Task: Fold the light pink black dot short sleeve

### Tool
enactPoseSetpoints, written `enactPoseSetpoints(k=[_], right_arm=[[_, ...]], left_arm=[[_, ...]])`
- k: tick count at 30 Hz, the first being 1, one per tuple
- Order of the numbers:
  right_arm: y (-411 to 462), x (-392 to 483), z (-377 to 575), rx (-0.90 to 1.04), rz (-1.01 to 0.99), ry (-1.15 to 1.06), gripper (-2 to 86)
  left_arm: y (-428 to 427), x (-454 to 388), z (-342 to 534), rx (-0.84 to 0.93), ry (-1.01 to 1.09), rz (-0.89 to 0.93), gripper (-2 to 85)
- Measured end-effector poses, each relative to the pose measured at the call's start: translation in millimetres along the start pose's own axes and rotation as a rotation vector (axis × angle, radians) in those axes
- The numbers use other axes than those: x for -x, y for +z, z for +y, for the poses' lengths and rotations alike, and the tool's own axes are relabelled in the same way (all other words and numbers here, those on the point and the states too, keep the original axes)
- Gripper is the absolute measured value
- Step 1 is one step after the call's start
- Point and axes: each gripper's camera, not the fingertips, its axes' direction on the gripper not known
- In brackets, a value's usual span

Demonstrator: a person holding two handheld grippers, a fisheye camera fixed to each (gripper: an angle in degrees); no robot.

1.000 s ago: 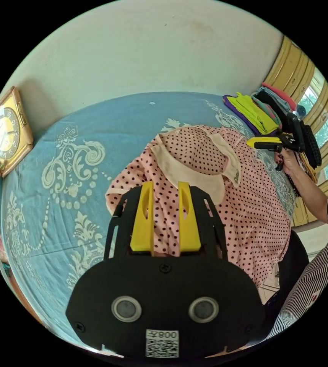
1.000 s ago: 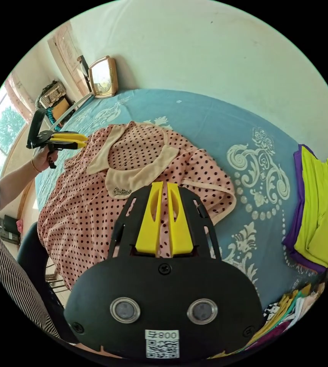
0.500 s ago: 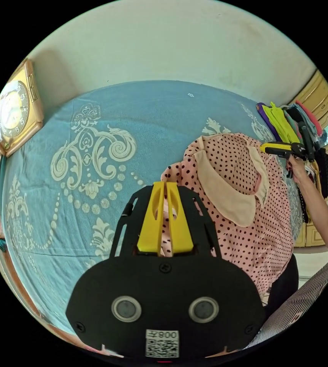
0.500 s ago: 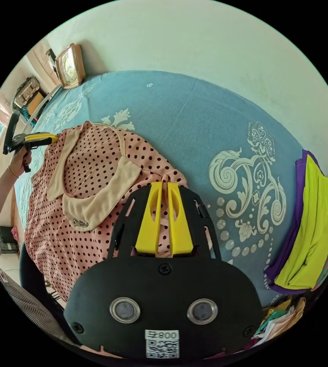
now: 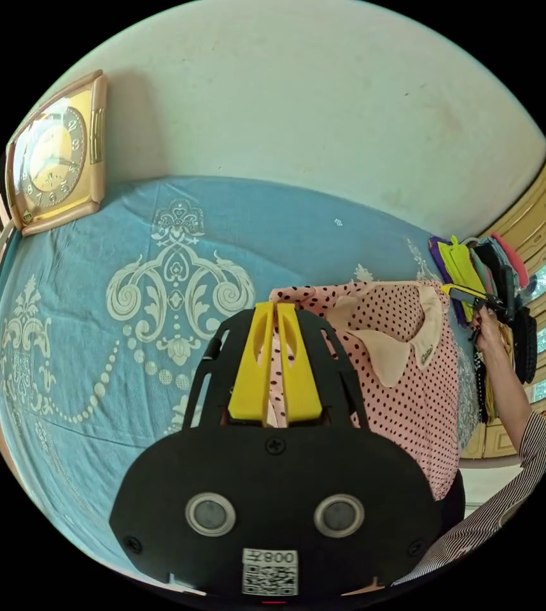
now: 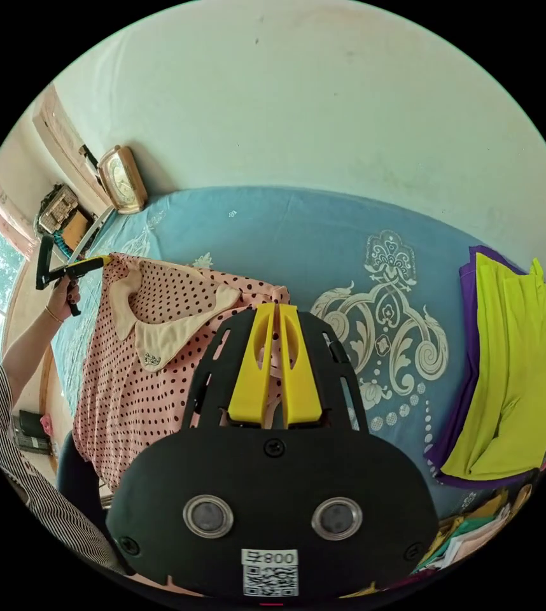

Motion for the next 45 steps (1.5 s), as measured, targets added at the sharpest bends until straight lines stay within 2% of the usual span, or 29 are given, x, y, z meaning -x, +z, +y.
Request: enactPoseSetpoints(k=[2,5,9,13,19,21,23,26,33,36,38,41,45], right_arm=[[31.9,-15.5,-3.1,0.090,0.010,0.029,0.6],[52.3,-25.6,3.2,0.165,0.088,0.031,0.6],[19.7,-47.0,32.3,0.050,0.065,0.067,0.9],[-36.2,-78.5,110.4,-0.099,-0.007,0.157,1.8],[-42.8,-81.3,234.6,-0.032,-0.144,0.238,4.8],[-37.7,-78.1,258.1,-0.018,-0.162,0.267,5.3],[-30.4,-76.7,278.0,0.002,-0.189,0.298,5.3],[-32.9,-78.6,295.1,0.001,-0.169,0.323,5.1],[-49.7,-87.6,341.3,-0.074,-0.165,0.394,5.4],[-57.0,-89.7,356.3,-0.117,-0.190,0.403,6.3],[-62.2,-92.7,365.9,-0.138,-0.193,0.416,7.3],[-64.1,-92.8,375.2,-0.158,-0.193,0.408,8.0],[-58.1,-85.9,380.2,-0.138,-0.185,0.370,8.2]], left_arm=[[25.0,1.9,-0.5,0.061,-0.021,-0.036,2.3],[26.6,1.0,7.8,0.033,-0.010,0.004,4.3],[2.9,3.0,30.3,-0.037,0.004,0.049,6.6],[-23.7,12.4,79.1,-0.085,-0.061,0.112,7.5],[-6.2,-6.5,124.1,0.080,-0.095,0.109,7.2],[0.8,-20.7,123.3,0.115,-0.078,0.088,6.0],[-1.8,-38.8,116.8,0.139,-0.061,-0.010,3.1],[-24.0,-50.9,113.1,0.067,-0.085,-0.042,2.1],[-36.9,-86.7,109.9,0.056,-0.111,-0.154,2.4],[-45.4,-117.6,99.2,-0.024,-0.096,-0.097,2.6],[-41.5,-154.5,82.3,-0.053,-0.013,0.023,2.8],[-18.7,-218.4,51.9,-0.019,0.134,0.124,2.8],[26.0,-302.9,12.9,0.066,0.291,0.164,2.5]])
